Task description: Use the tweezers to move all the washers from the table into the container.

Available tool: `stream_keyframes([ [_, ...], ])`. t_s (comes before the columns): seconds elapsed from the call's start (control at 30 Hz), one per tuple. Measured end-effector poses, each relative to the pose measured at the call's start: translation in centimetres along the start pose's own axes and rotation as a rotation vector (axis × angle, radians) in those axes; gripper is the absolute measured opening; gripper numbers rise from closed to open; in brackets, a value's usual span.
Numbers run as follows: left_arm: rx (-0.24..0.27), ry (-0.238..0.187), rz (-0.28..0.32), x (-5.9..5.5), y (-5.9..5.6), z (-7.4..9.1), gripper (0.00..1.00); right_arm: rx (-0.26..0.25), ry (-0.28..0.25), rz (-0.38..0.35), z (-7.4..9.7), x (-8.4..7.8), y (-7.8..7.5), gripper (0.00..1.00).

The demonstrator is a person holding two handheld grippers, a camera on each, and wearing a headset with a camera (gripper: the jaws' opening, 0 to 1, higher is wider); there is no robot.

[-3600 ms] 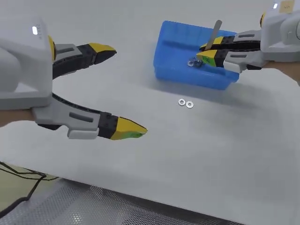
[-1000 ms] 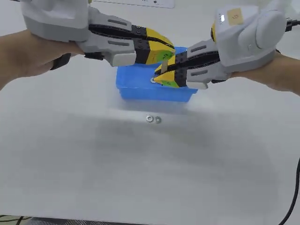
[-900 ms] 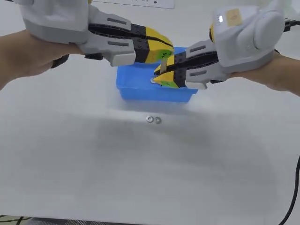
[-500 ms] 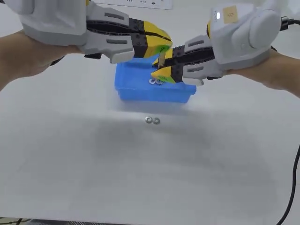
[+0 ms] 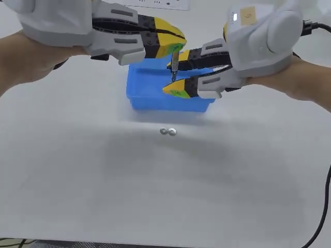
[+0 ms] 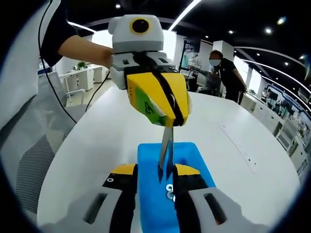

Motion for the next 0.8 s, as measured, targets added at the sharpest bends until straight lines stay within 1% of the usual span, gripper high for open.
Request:
stream_keyframes([
  [0.03,0.003,0.0,0.0,0.0,0.0,0.0,0.04,-0.01,0.007,0.001,0.0,-0.1,0.0,0.33],
  [0.1,0.006,-0.002,0.003,0.1,0.1,0.2,0.04,-0.08,0.024,0.02,0.3,-0.2,-0.2,0.41],
  [0.13,0.007,0.001,0.002,0.1,0.1,0.3,0.04,-0.088,0.019,0.012,0.4,-0.2,-0.1,0.46],
  [0.17,0.009,0.005,0.0,0.1,0.0,0.4,0.04,-0.109,0.015,-0.003,0.6,-0.2,-0.1,0.5],
  [0.2,0.009,0.008,0.0,0.1,0.0,0.4,0.04,-0.126,0.021,-0.008,0.8,-0.2,-0.1,0.54],
  [0.27,0.014,0.012,-0.003,0.2,-0.2,0.7,0.04,-0.148,0.023,-0.007,1.2,-0.1,0.0,0.6],
  [0.33,0.023,0.005,-0.003,0.3,-0.4,1.1,0.04,-0.174,0.016,-0.036,1.7,-0.1,0.1,0.68],
  [0.37,0.037,-0.006,-0.013,0.4,-0.4,1.4,0.04,-0.183,0.017,-0.048,1.9,-0.1,0.3,0.71],
  [0.43,0.063,-0.025,0.0,0.4,-0.5,2.0,0.04,-0.208,0.01,-0.067,2.4,0.1,0.9,0.78],
  [0.47,0.072,-0.03,0.0,0.3,-0.6,2.3,0.04,-0.214,0.002,-0.084,2.7,0.1,1.5,0.81],
  [0.57,0.092,-0.035,0.008,0.2,-1.0,3.1,0.04,-0.216,0.003,-0.097,3.2,-0.2,2.9,0.87],
  [0.6,0.095,-0.037,0.01,0.2,-1.3,3.4,0.04,-0.211,0.007,-0.105,3.4,-0.3,3.3,0.9],
  [0.63,0.096,-0.038,0.011,0.3,-1.4,3.4,0.04,-0.204,0.017,-0.111,3.5,-0.9,3.3,0.92],
  [0.67,0.098,-0.039,0.011,0.3,-1.6,3.6,0.04,-0.201,0.024,-0.113,3.6,-1.1,3.5,0.93],
  [0.77,0.1,-0.038,0.014,0.1,-2.2,4.0,0.04,-0.194,0.045,-0.143,4.0,-1.9,4.9,1.0],
  [0.8,0.1,-0.04,0.018,0.0,-2.4,4.0,0.04,-0.194,0.05,-0.149,4.2,-2.0,5.2,1.0],
])
Point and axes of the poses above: the centre of the closed fingertips' face, and the gripper's own axes: z roughly backward along the fingers, y roughly to its left, x roughly out of its top, the point moved 9 cm from there along z, roughly backward along the fingers, and after that the axes turned 7 degrees about z, right-handed, at the moved point
